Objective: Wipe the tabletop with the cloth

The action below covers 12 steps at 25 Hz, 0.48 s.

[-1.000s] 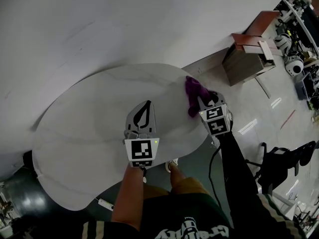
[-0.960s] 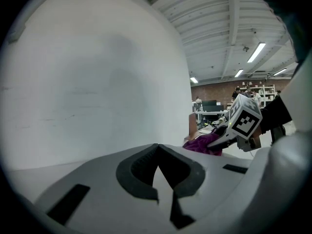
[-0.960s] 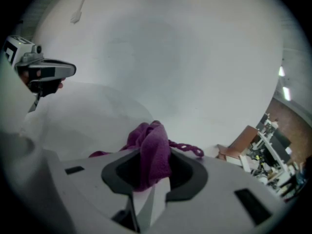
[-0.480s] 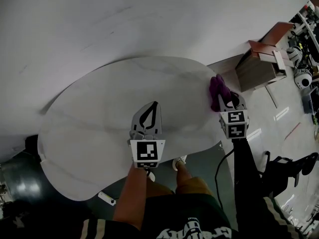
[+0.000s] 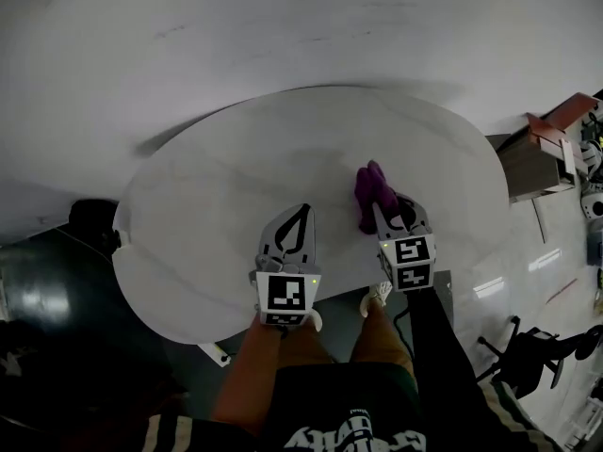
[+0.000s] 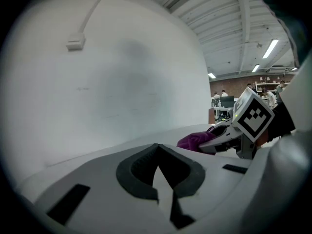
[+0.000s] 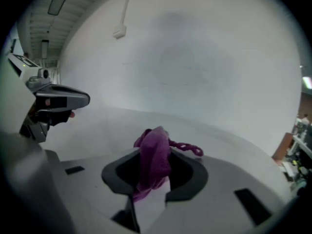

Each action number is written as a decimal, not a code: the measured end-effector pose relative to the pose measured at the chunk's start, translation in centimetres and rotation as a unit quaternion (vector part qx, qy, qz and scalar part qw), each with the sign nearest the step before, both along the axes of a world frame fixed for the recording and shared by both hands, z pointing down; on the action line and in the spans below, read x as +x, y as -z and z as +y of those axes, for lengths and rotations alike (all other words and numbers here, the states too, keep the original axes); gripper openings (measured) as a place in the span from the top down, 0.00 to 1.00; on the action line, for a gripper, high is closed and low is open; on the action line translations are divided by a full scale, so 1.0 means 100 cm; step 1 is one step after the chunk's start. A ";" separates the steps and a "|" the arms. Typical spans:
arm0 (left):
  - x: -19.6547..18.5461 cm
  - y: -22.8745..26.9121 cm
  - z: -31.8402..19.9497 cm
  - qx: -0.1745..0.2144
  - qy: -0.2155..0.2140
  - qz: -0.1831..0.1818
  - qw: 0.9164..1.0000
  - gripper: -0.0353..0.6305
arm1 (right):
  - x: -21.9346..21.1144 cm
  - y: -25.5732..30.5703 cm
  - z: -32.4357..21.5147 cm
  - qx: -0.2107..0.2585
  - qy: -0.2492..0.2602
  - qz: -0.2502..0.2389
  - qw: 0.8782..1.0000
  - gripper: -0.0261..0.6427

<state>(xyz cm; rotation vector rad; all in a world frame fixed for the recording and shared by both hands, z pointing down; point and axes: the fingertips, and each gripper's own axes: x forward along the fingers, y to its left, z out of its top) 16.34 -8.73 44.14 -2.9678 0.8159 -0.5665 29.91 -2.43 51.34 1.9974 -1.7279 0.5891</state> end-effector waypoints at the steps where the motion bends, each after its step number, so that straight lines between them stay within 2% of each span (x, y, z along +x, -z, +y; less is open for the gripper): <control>1: -0.022 0.002 -0.007 0.002 0.010 -0.004 1.000 0.95 | -0.029 0.000 -0.012 0.005 0.019 -0.008 1.000 0.77; 7: -0.135 0.024 -0.032 0.037 0.090 -0.004 0.995 0.95 | -0.171 0.001 -0.061 0.024 0.136 -0.043 0.989 0.77; 9: -0.172 0.033 -0.036 0.055 0.136 -0.018 0.989 0.95 | -0.212 0.001 -0.073 0.029 0.179 -0.060 0.982 0.77; 12: -0.231 0.041 -0.034 0.059 0.201 -0.024 0.978 0.95 | -0.274 0.006 -0.081 0.034 0.231 -0.087 0.968 0.77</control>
